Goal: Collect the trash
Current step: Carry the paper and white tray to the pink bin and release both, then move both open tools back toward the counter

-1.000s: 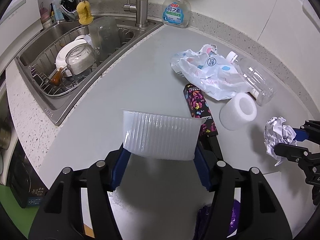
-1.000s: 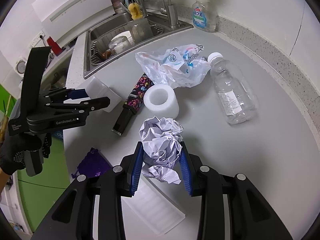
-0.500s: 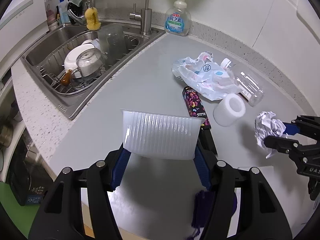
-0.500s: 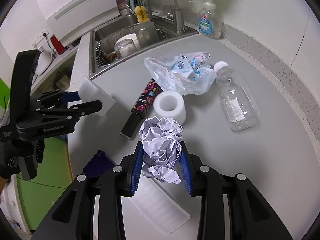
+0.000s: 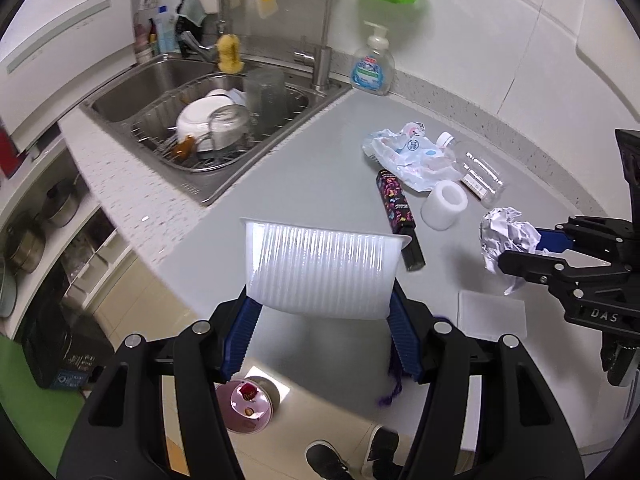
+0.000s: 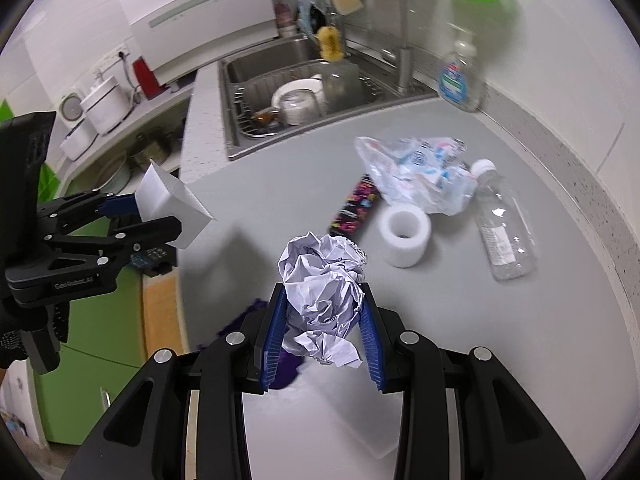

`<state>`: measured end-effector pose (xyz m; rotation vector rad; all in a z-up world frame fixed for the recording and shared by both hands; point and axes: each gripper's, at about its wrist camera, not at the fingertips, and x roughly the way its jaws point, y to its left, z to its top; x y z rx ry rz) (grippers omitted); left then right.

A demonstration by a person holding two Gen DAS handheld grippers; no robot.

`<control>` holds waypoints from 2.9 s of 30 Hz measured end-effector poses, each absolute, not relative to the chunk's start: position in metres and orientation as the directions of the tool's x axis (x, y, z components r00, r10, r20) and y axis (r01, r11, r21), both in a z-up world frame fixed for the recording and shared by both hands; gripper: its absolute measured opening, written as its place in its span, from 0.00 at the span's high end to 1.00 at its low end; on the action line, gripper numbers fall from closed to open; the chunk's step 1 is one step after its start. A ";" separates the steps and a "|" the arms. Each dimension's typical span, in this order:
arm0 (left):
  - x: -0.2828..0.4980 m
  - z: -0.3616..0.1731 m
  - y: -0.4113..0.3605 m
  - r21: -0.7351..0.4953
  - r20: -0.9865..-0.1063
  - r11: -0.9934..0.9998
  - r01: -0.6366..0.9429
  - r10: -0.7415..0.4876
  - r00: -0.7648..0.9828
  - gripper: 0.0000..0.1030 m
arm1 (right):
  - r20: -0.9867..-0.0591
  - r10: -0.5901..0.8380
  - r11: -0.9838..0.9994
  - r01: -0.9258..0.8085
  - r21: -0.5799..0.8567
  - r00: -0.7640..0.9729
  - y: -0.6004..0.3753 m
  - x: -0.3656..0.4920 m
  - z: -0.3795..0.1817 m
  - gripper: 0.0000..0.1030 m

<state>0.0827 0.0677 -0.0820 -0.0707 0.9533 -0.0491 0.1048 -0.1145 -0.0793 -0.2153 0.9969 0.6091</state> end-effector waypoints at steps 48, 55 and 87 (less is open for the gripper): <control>-0.186 -0.453 0.318 -0.169 -0.926 0.837 -0.520 0.047 0.375 0.41 | -0.953 0.291 0.384 -0.902 0.196 -0.084 0.230 -0.039 -0.525 0.57; -0.177 -0.505 0.320 -0.183 -0.932 0.839 -0.512 0.018 0.362 0.41 | -0.959 0.274 0.401 -0.898 0.182 -0.072 0.223 -0.029 -0.575 0.22; -0.086 -0.580 0.283 -0.199 -0.957 0.880 -0.431 -0.080 0.279 0.03 | -0.971 0.238 0.586 -0.799 0.133 0.012 0.108 -0.011 -0.542 0.12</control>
